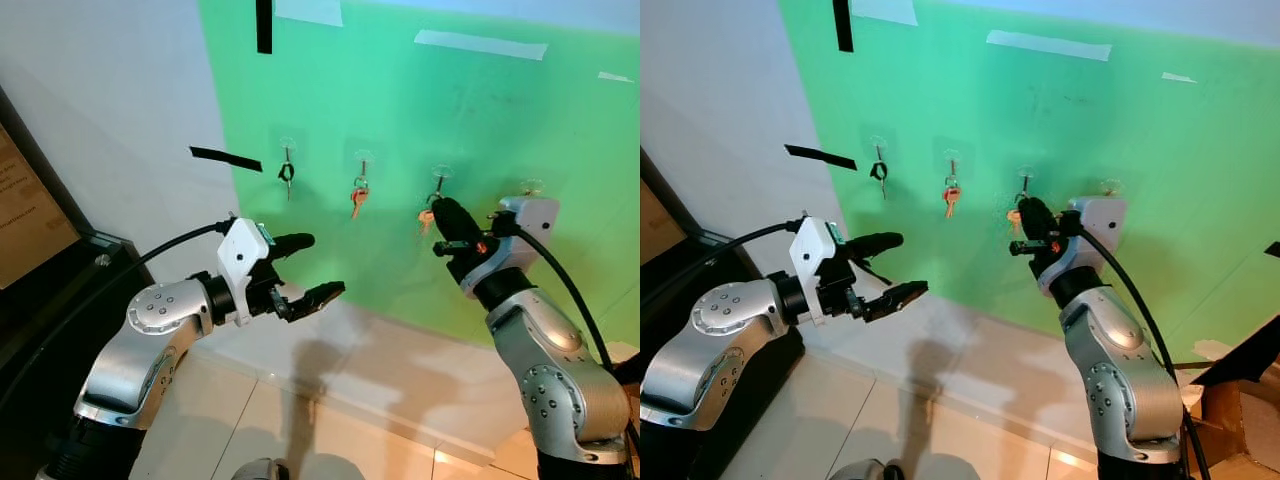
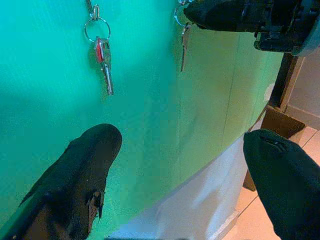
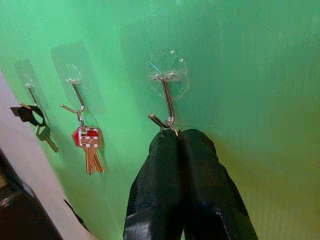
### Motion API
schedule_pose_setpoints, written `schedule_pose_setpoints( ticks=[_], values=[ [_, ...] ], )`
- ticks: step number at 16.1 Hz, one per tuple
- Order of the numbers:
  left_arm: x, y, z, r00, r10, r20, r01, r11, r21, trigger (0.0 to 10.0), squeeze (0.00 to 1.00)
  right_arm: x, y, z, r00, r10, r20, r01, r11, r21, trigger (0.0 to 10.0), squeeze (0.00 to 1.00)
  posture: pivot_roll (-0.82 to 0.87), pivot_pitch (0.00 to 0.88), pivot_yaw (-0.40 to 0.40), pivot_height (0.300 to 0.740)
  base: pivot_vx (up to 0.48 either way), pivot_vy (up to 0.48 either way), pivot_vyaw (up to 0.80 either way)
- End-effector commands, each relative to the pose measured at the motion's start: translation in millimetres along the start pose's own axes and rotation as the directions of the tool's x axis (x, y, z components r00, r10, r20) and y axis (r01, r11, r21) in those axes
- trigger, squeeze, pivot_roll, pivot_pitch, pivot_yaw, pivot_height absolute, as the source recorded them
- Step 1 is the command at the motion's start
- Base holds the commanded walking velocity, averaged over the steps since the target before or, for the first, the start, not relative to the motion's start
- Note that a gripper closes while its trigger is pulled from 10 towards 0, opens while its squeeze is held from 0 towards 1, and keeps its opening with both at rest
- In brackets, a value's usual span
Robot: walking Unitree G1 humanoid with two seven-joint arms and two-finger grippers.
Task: Hang keys on a hook
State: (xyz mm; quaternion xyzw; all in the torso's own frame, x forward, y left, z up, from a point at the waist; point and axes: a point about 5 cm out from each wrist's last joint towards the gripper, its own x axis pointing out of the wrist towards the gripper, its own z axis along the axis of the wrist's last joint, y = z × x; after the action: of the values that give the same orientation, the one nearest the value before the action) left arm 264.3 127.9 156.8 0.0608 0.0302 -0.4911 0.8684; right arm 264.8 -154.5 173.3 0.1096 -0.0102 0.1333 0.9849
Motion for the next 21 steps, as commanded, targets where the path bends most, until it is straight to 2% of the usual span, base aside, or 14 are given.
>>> schedule_pose_setpoints(
  ticks=[1,4,5,6,8,9,12,13,15,16,17,18,20,21],
  values=[
    [2.3,-2.2,5,1.0,-0.023,0.008,0.022,1.0,0.016,10.0,0.0,-2.3,-4.9,-12,0.997,-0.028,-0.07,0.028,1.0,-0.002,10.0,0.0,-0.06,0.0,0.038,0.74,0.0,0.0,0.0],
    [4.4,-0.2,9,0.999,-0.01,0.034,0.01,1.0,0.012,10.0,0.0,-2.1,-5.4,-11,0.998,-0.035,-0.055,0.035,0.999,-0.011,10.0,0.0,-0.06,0.0,0.038,0.74,0.0,0.0,0.0],
    [5.3,0.8,12,0.999,-0.003,0.054,0.003,1.0,0.006,10.0,0.0,-1.6,-6.1,-10,0.998,-0.043,-0.04,0.042,0.999,-0.024,10.0,0.77,-0.06,0.0,0.038,0.74,0.0,0.0,0.0],
    [6.0,1.1,15,0.997,0.0,0.073,0.001,1.0,-0.004,10.0,0.0,-1.6,-8.6,-9,0.998,-0.06,-0.027,0.059,0.997,-0.043,10.0,1.0,-0.06,0.0,0.039,0.74,0.0,0.0,0.0],
    [7.0,0.4,17,0.996,-0.003,0.084,0.004,1.0,-0.013,10.0,0.0,-4.8,-6.9,-8,1.0,-0.016,0.005,0.015,0.999,0.049,10.0,1.0,-0.06,0.0,0.038,0.74,0.0,0.0,0.0],
    [7.1,0.2,16,0.996,-0.003,0.085,0.005,1.0,-0.015,10.0,0.0,-6.0,-7.3,-8,1.0,-0.016,0.005,0.016,0.998,0.056,10.0,1.0,-0.06,0.0,0.038,0.74,0.0,0.0,0.0],
    [7.6,0.8,17,0.995,0.015,0.097,-0.012,0.999,-0.031,10.0,0.0,-13.5,-8.8,-13,1.0,-0.019,-0.016,0.02,0.999,0.038,10.0,1.0,-0.06,0.0,0.038,0.74,0.0,0.0,0.0],
    [7.2,2.4,17,0.994,0.035,0.108,-0.03,0.998,-0.049,10.0,0.0,-17.1,-8.1,-20,0.998,-0.016,-0.064,0.015,1.0,-0.013,10.0,1.0,-0.06,0.0,0.037,0.74,0.0,0.0,0.0],
    [4.5,11.1,14,0.982,0.142,0.124,-0.133,0.988,-0.081,10.0,0.0,-23.3,-5.5,-31,0.993,0.002,-0.119,-0.012,0.996,-0.088,10.0,1.0,-0.06,0.0,0.033,0.74,0.0,0.0,0.0],
    [-0.7,23.2,5,0.953,0.295,0.076,-0.289,0.954,-0.08,10.0,0.0,-24.9,-0.2,-36,0.988,0.036,-0.153,-0.054,0.992,-0.114,10.0,1.0,-0.06,0.0,0.032,0.74,0.0,0.0,0.0],
    [-5.9,28.7,-3,0.925,0.378,0.034,-0.375,0.925,-0.066,10.0,0.0,-24.2,3.3,-38,0.986,0.04,-0.16,-0.058,0.993,-0.107,10.0,1.0,-0.06,0.0,0.032,0.74,0.0,0.0,0.0],
    [-7.8,29.6,-5,0.917,0.398,0.023,-0.396,0.916,-0.063,10.0,0.0,-24.0,4.3,-39,0.987,0.037,-0.159,-0.055,0.993,-0.106,10.0,1.0,-0.06,0.0,0.033,0.74,0.0,0.0,0.0],
    [-16.1,32.8,-25,0.861,0.499,-0.104,-0.497,0.867,0.043,10.0,0.0,-23.7,7.4,-48,0.984,0.032,-0.177,-0.044,0.997,-0.065,10.0,1.0,-0.05,0.0,0.035,0.74,0.0,0.0,0.8],
    [-16.7,33.2,-28,0.835,0.54,-0.106,-0.537,0.842,0.054,10.0,0.0,-25.0,6.8,-52,0.984,0.011,-0.18,-0.025,0.997,-0.071,10.0,1.0,-0.05,0.0,0.035,0.74,0.0,0.0,0.8]
  ],
)
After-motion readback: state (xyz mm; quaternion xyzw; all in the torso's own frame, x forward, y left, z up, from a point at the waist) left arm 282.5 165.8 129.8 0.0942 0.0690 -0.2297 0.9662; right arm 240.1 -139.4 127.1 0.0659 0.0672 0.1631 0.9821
